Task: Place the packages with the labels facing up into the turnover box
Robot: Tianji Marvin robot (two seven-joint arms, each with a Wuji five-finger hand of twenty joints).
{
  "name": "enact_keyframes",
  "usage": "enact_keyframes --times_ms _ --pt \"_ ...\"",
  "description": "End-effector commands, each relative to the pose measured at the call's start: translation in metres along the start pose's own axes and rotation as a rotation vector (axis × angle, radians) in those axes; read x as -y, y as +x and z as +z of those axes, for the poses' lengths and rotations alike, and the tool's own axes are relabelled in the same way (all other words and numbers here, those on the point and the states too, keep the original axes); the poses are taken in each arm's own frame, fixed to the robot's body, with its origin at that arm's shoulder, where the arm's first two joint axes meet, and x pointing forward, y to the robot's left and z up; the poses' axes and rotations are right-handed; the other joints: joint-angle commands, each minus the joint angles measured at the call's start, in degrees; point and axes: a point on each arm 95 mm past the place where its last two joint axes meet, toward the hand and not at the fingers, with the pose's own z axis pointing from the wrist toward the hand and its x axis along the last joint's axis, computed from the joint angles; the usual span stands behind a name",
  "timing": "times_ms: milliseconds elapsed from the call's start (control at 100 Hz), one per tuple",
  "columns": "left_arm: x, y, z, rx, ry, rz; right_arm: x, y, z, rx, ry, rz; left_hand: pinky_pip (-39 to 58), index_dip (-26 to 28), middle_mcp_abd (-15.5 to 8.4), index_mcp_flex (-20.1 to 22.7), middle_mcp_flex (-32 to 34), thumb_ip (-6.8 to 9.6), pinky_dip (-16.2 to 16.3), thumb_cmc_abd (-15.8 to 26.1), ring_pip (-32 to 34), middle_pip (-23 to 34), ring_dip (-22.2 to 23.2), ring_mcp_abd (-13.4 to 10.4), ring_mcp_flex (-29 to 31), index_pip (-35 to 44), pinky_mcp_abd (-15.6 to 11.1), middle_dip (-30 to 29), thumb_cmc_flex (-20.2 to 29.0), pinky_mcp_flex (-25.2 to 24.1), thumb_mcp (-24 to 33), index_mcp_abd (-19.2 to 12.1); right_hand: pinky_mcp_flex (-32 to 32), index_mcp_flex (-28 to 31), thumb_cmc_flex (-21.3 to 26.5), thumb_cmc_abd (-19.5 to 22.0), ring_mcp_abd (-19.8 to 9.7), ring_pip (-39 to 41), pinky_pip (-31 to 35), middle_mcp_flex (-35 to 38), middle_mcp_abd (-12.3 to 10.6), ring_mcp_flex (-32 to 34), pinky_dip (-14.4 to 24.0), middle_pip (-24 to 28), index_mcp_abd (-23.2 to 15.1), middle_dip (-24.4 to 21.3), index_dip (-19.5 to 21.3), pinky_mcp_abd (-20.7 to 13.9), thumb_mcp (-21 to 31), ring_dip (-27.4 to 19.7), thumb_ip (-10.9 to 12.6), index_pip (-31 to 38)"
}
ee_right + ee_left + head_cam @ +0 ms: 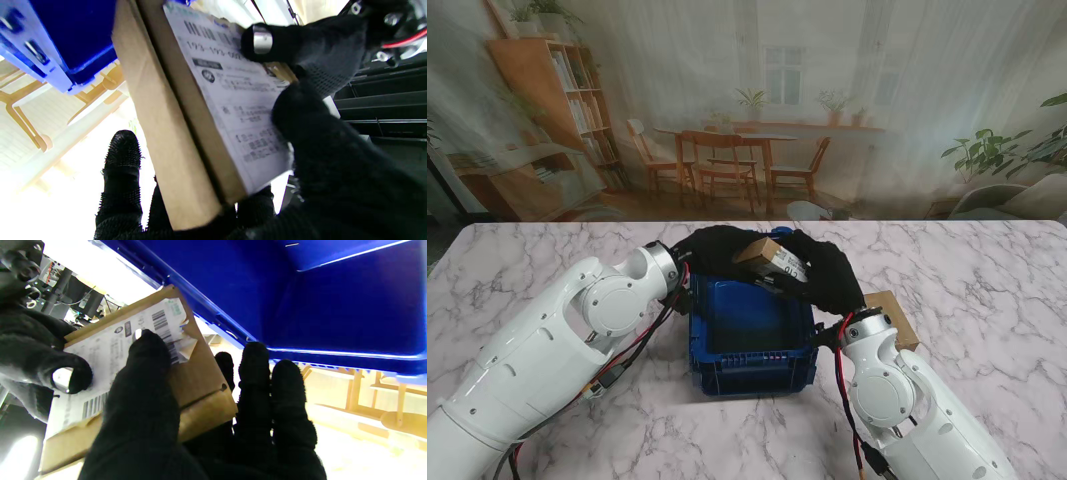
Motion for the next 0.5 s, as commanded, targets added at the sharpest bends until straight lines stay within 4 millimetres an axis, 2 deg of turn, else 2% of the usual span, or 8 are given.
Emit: enact_keyframes --times_ms 0,50,70,110,280,360,440,490 --pt "0.013 -0.001 -0.001 0.008 -0.006 0.011 0.010 0.002 -0.006 0.005 0.050 0.002 2.48 -0.43 -2.16 2.68 4.88 2.85 1.30 8.44 2.07 4.10 1.05 0.58 2.02 1.56 0.42 2.15 10.82 0.74 10.77 -2.10 -1.77 -0.73 -2.29 6.98 0.80 -1.04 -0.64 -1.90 -3.51 -2.70 0.68 2.35 -3.51 0.20 -0.11 0.43 7.07 0.10 3.69 -1.86" --pt "0.017 -0.002 -0.003 0.008 -0.024 0.020 0.010 0.000 -0.008 0.009 0.063 -0.003 2.77 -0.76 -2.10 3.54 5.25 2.84 1.48 8.53 2.26 4.61 1.29 0.74 2.43 1.84 0.83 1.99 10.82 0.91 10.81 -2.44 -2.58 -1.50 -7.25 7.61 1.23 -1.50 -1.13 -5.97 -2.68 -5.65 1.25 2.43 -1.82 -0.55 3.45 0.43 8.55 -0.20 7.33 -6.62" --pt "0.019 -0.003 -0.004 0.008 -0.032 0.024 0.010 0.000 -0.009 0.011 0.068 -0.002 2.85 -0.72 -2.13 3.84 5.42 2.85 1.52 8.58 2.34 4.78 1.35 0.83 2.59 2.04 0.91 1.98 10.82 0.98 10.85 -2.62 -3.21 -2.24 -9.09 7.51 1.55 -1.74 -1.57 -8.18 -2.24 -7.33 1.66 2.27 -1.23 -1.05 7.87 0.35 8.51 -0.46 9.29 -9.25" --pt "0.023 -0.004 -0.006 0.008 -0.052 0.033 0.010 -0.001 -0.011 0.014 0.079 -0.007 3.01 -0.73 -2.15 4.24 5.56 2.82 1.62 8.68 2.49 5.04 1.49 0.92 2.81 2.29 0.97 1.92 10.82 1.07 10.84 -3.11 -4.04 -4.02 -11.68 6.92 1.85 -1.90 -1.89 -11.49 -1.62 -9.46 1.88 1.93 -0.33 -1.25 9.21 0.14 8.20 -0.51 9.91 -10.97" --pt "0.037 -0.009 -0.009 0.013 -0.115 0.064 0.005 -0.007 -0.021 0.022 0.103 -0.062 3.07 -1.04 -2.52 5.08 5.80 2.79 1.85 8.89 2.63 5.93 1.96 0.97 2.82 2.65 1.18 1.74 10.82 0.59 10.63 -3.75 -7.36 -11.20 -19.09 3.97 2.75 -4.08 -3.54 -26.67 2.18 -18.84 2.45 -1.30 2.53 -2.98 8.57 -0.65 5.84 -1.54 10.11 -14.92" --pt "0.042 -0.010 -0.009 0.014 -0.143 0.076 0.001 -0.011 -0.026 0.014 0.104 -0.104 2.90 -0.76 -2.97 5.25 5.66 2.75 1.90 9.26 2.58 6.24 2.15 0.94 2.46 2.99 1.14 1.93 10.82 0.08 10.56 -4.24 -8.53 -14.67 -19.15 3.25 3.33 -6.61 -5.12 -32.24 3.49 -22.48 3.50 -2.96 4.35 -4.86 7.29 -0.72 0.66 -3.48 9.90 -18.06" --pt "0.045 -0.010 -0.009 0.015 -0.167 0.077 -0.005 -0.014 -0.030 -0.012 0.104 -0.149 2.77 -0.55 -3.15 5.17 5.38 2.70 2.02 9.43 2.53 6.52 2.36 0.96 2.09 3.09 1.27 2.21 10.82 -0.42 10.50 -4.61 -9.45 -20.01 -18.30 2.31 3.37 -9.14 -6.64 -36.10 2.31 -24.42 3.81 -5.68 1.91 -6.52 5.31 -0.79 -3.09 -4.97 10.12 -21.29" --pt "0.047 -0.010 -0.009 0.014 -0.176 0.078 -0.009 -0.016 -0.033 -0.054 0.110 -0.197 2.79 -0.43 -3.30 5.21 5.26 2.70 2.12 9.56 2.59 6.59 2.51 0.90 2.04 3.12 1.33 2.31 10.82 -0.51 10.52 -4.79 -9.45 -21.00 -16.73 1.25 2.96 -11.12 -7.25 -38.05 1.20 -24.47 4.16 -7.70 1.56 -7.62 1.01 -0.81 -5.47 -5.98 10.62 -27.22"
